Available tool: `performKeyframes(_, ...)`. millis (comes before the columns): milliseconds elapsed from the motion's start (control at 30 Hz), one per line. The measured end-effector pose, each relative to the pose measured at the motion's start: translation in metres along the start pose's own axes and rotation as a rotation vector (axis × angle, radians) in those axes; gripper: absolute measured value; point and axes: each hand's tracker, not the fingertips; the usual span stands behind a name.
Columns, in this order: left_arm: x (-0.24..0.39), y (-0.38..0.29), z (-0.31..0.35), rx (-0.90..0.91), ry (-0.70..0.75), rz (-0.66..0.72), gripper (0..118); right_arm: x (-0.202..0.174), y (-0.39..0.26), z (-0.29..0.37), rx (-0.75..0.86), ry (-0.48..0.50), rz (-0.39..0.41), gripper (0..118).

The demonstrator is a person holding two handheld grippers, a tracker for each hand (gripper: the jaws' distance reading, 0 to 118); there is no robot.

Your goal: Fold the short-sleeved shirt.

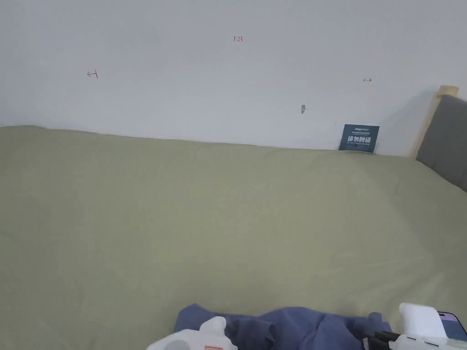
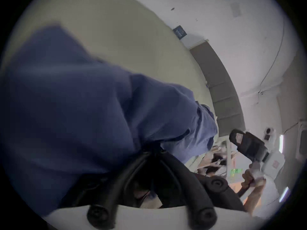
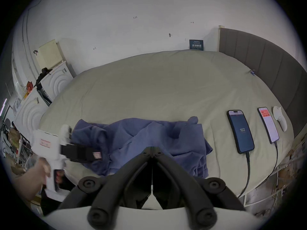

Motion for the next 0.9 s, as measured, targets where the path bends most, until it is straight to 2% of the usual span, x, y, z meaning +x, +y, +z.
performKeyframes(33,-0.001,-0.001,0.001,0.085,-0.085,0.06,5,-0.001,-0.001,-0.001,-0.005,0.006,0.002,0)
performKeyframes(100,0.002,0.001,0.001,0.075,-0.049,0.074,5,-0.002,-0.003,-0.002,-0.01,0.006,0.009,0)
performKeyframes(233,0.018,0.007,0.028,0.037,-0.016,-0.03,5,-0.002,-0.005,-0.008,-0.027,0.007,0.017,0)
performKeyframes(433,0.024,0.033,0.111,0.077,-0.153,-0.16,5,-0.003,-0.005,-0.005,-0.019,0.015,0.022,0)
performKeyframes(533,0.004,0.044,0.146,0.101,-0.072,-0.243,1,-0.005,-0.005,-0.005,-0.017,0.015,0.029,0)
performKeyframes(667,-0.044,0.06,0.17,0.035,-0.018,-0.093,0,-0.008,-0.006,-0.005,-0.024,0.018,0.034,0)
performKeyframes(767,-0.069,0.061,0.184,0.103,-0.055,-0.08,0,-0.008,-0.006,-0.005,-0.027,0.016,0.037,0)
performKeyframes(800,-0.078,0.062,0.186,0.103,-0.098,-0.043,5,-0.007,-0.006,-0.006,-0.027,0.014,0.037,0)
performKeyframes(833,-0.087,0.063,0.186,0.108,-0.131,0.002,34,-0.007,-0.006,-0.006,-0.028,0.011,0.034,0)
performKeyframes(900,-0.098,0.06,0.178,0.098,-0.126,0.037,110,-0.005,-0.006,-0.005,-0.027,0.01,0.027,0)
